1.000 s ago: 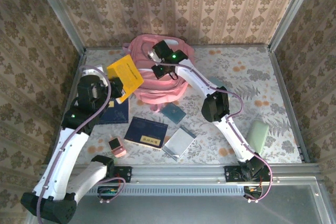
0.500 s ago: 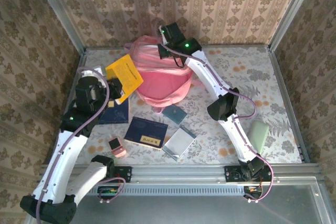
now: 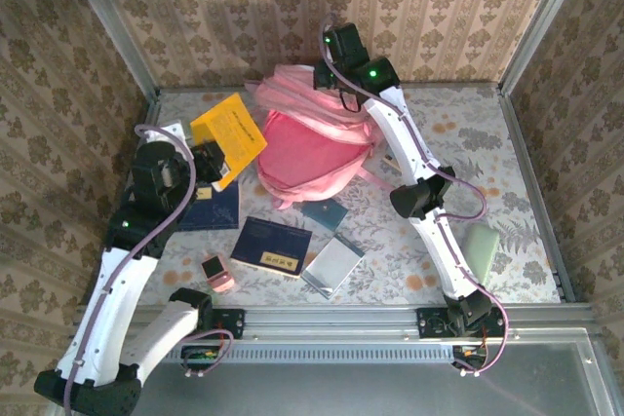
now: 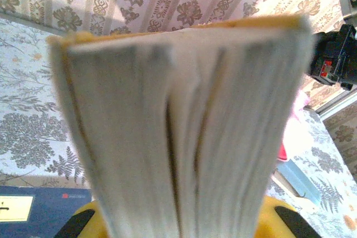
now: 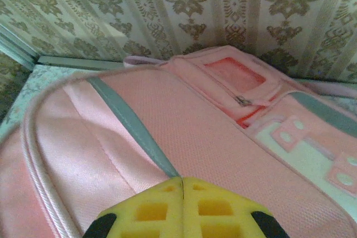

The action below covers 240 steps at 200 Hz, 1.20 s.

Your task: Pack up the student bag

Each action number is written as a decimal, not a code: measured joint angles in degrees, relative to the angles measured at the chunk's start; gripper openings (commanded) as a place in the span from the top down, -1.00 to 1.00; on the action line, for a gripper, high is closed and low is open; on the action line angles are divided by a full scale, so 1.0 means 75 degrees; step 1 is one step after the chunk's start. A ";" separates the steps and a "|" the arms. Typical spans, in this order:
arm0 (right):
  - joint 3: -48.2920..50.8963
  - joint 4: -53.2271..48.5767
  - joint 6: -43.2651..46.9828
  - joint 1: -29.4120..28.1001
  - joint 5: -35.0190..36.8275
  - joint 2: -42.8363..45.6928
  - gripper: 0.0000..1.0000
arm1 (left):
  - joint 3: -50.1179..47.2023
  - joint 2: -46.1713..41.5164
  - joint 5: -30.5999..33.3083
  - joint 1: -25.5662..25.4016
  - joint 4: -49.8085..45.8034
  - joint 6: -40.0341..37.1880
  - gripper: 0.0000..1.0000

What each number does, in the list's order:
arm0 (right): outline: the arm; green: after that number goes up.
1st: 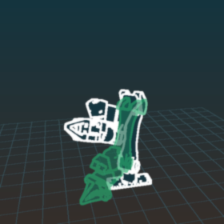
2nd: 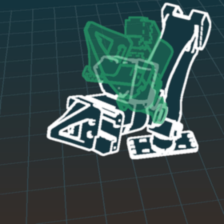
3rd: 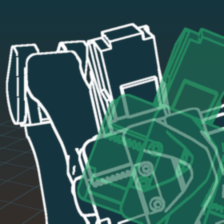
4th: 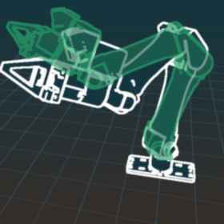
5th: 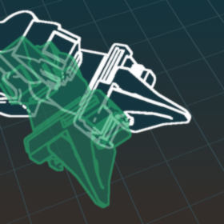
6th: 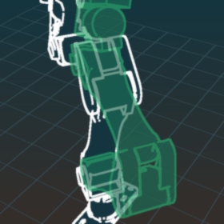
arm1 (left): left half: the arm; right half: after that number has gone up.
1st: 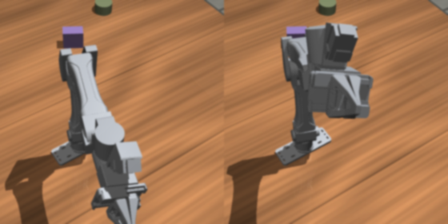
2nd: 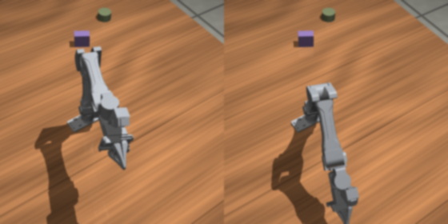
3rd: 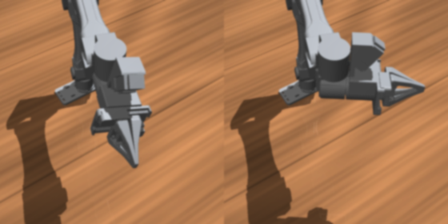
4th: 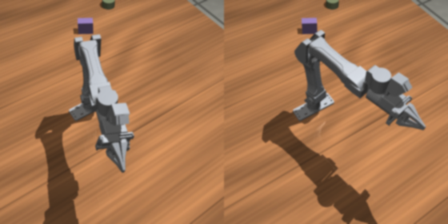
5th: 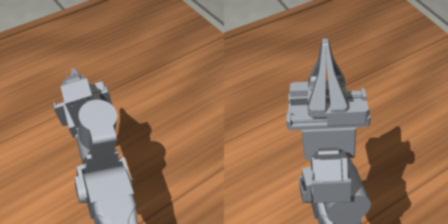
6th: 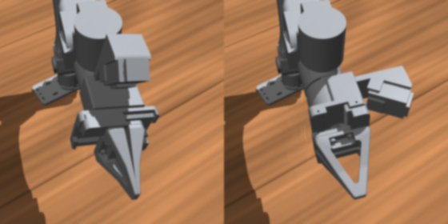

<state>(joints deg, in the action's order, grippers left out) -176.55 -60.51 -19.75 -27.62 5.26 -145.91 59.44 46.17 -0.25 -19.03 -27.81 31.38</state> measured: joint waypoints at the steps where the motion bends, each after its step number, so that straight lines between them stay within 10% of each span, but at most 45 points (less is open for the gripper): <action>1: 0.0000 0.0003 -0.0009 0.0000 -0.0009 0.0000 1.00 | 0.0000 0.0003 -0.0006 0.0000 0.0003 0.0009 1.00; 68: -0.0128 0.0440 -0.0551 0.0000 -0.0592 0.0061 1.00 | -0.0720 0.0988 -0.0982 0.0259 0.1154 0.1711 1.00; 161: -0.0254 -0.0428 0.1279 -0.0009 -0.2532 -0.1099 0.14 | -0.0833 -0.0210 -0.0041 0.0350 0.0300 0.1676 1.00; 240: 0.0892 -0.1714 0.2226 -0.0289 0.0493 -0.0912 0.07 | -0.0825 -0.0224 0.0417 0.0195 -0.0221 0.1148 1.00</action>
<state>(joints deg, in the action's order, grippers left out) -169.86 -73.36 -3.05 -29.78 8.95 -152.75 53.25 44.49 2.87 -17.56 -29.47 39.99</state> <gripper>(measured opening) 0.449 0.183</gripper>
